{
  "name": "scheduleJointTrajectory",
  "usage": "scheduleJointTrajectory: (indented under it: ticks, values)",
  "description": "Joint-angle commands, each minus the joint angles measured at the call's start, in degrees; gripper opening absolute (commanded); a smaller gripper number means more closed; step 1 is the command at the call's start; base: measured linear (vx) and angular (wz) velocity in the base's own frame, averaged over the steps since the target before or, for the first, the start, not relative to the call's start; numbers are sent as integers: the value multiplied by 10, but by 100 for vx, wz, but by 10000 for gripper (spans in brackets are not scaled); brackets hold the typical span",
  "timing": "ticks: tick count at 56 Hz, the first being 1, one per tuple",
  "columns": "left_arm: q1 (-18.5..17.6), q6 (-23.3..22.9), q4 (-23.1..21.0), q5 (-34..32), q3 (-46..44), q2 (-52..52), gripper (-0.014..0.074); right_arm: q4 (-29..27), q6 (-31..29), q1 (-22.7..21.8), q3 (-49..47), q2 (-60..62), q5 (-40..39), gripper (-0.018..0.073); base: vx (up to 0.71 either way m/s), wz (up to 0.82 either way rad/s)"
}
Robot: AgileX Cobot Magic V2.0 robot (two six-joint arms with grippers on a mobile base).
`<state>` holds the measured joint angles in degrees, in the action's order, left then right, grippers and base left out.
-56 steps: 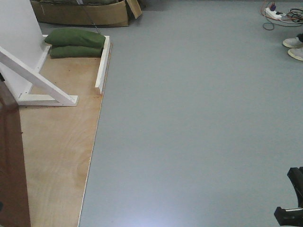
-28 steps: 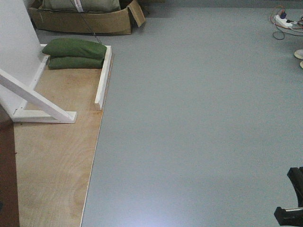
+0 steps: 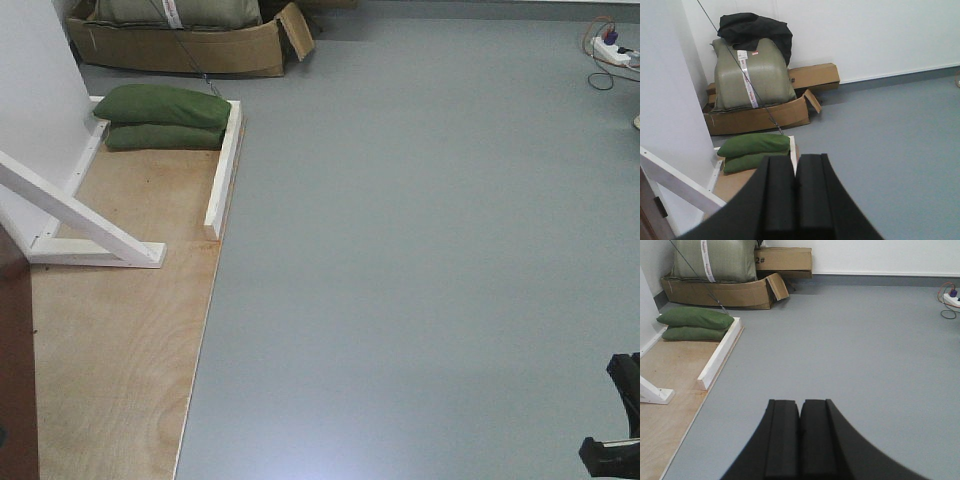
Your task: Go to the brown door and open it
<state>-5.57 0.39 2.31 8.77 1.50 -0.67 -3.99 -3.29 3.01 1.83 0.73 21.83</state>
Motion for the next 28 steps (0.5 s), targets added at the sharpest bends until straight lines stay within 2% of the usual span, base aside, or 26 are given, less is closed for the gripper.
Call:
scheduleJointTrajectory:
  ticks: [1, 28]
  values:
    - [0, -4, -4, -46, -14, -8, -6, 2, -4, 1, 2, 3, -48, 0, 1, 0]
    - [0, -4, -4, -46, -14, -8, -6, 2, -4, 1, 2, 3, -48, 0, 0, 0]
